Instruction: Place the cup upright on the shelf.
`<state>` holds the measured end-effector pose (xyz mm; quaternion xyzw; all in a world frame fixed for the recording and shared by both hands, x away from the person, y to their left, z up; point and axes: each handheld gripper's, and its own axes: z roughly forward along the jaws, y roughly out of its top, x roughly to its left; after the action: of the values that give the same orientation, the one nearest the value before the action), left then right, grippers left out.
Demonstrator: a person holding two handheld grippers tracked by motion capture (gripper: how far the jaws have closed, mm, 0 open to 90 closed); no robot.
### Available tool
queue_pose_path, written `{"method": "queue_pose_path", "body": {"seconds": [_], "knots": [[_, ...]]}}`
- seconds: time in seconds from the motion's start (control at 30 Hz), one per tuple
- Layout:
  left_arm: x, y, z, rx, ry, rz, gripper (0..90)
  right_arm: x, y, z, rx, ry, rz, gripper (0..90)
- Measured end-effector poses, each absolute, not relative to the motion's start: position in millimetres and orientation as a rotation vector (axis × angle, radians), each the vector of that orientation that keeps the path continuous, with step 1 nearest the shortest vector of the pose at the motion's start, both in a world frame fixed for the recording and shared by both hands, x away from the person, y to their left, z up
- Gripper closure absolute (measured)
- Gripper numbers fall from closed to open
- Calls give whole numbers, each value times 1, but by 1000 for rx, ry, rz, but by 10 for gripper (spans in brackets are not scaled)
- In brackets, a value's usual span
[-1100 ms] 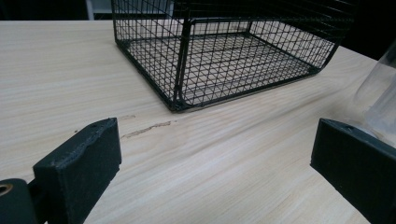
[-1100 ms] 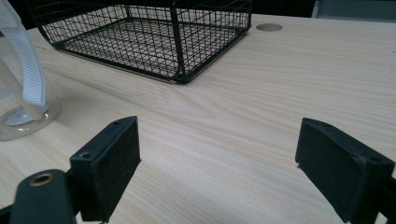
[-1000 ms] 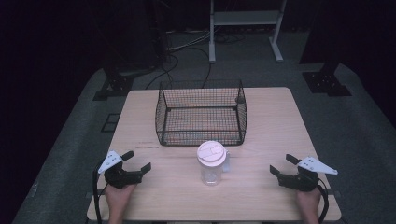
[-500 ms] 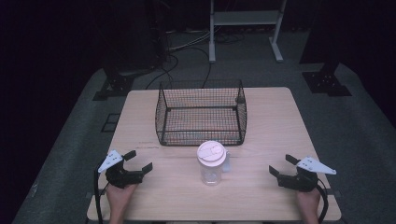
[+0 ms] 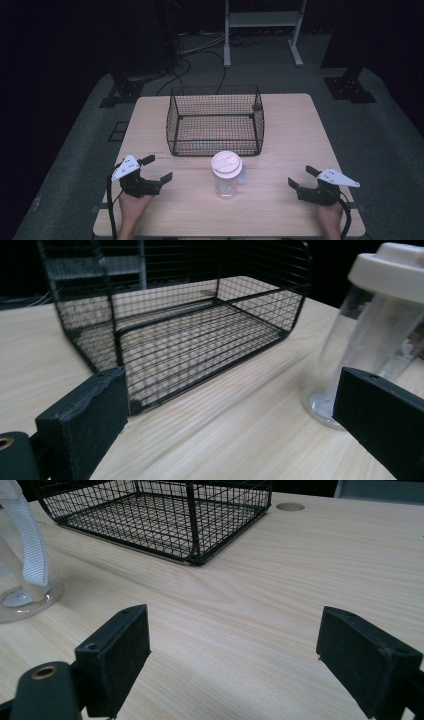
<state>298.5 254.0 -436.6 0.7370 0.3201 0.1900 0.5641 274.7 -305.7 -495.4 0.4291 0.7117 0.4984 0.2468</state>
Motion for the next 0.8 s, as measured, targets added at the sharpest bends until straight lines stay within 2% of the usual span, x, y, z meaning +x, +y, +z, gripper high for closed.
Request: {"method": "queue_pose_path", "body": {"seconds": [0.8], "knots": [[300,220,-387,1831,564,338,9,275,-306,-495,1170,1941,1367,129]]}}
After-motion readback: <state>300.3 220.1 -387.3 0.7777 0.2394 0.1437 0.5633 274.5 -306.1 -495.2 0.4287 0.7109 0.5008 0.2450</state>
